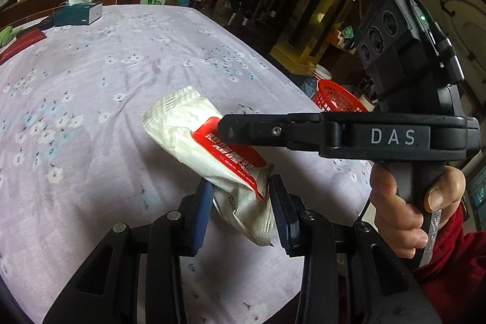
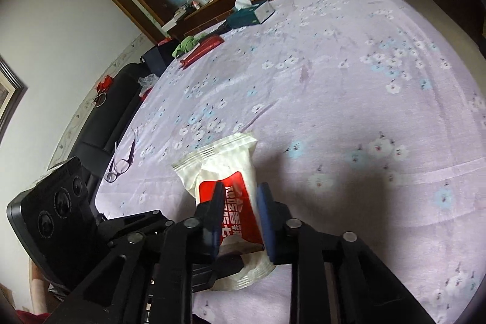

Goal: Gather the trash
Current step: 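Close the right tool on the wrapper beside the left tool, then carry the wrapper over the red basket and open both tools to drop it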

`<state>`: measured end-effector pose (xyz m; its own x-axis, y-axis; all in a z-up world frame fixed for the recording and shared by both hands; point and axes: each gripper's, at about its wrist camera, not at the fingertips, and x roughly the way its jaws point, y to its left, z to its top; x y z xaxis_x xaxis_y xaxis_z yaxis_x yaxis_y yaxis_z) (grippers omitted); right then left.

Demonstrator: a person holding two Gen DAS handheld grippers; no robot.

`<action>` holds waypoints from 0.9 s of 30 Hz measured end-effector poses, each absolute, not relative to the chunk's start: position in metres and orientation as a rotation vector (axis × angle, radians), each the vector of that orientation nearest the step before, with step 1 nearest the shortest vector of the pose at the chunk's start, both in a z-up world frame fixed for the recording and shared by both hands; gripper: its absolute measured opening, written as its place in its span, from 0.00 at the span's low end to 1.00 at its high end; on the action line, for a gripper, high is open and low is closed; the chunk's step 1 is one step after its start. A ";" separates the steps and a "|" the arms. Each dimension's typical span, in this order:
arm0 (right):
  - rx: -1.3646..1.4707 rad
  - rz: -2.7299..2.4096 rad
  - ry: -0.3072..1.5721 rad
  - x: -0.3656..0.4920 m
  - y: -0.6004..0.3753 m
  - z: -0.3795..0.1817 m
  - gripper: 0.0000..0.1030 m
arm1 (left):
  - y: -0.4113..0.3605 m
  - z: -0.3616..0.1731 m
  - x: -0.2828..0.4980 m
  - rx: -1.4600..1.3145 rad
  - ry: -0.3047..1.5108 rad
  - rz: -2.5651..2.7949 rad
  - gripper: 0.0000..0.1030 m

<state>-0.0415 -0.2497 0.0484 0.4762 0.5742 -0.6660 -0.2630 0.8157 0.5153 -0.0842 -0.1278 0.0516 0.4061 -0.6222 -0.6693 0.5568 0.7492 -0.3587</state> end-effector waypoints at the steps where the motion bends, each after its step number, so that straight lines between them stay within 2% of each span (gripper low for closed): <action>1: 0.378 0.523 0.939 -0.042 -0.254 0.049 0.17 | -0.130 0.052 -0.083 -0.079 0.881 -0.746 0.35; 8: 0.410 0.512 0.893 -0.052 -0.275 0.055 0.09 | -0.148 0.057 -0.082 -0.034 0.883 -0.756 0.35; 27: 0.533 0.371 0.789 -0.075 -0.368 0.069 0.08 | -0.219 0.076 -0.067 0.067 0.860 -0.822 0.35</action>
<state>-0.0746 -0.3679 0.0694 0.6521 0.5026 -0.5676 -0.1173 0.8065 0.5794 -0.0673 -0.2187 0.0760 0.3719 -0.6155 -0.6949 0.6664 0.6982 -0.2618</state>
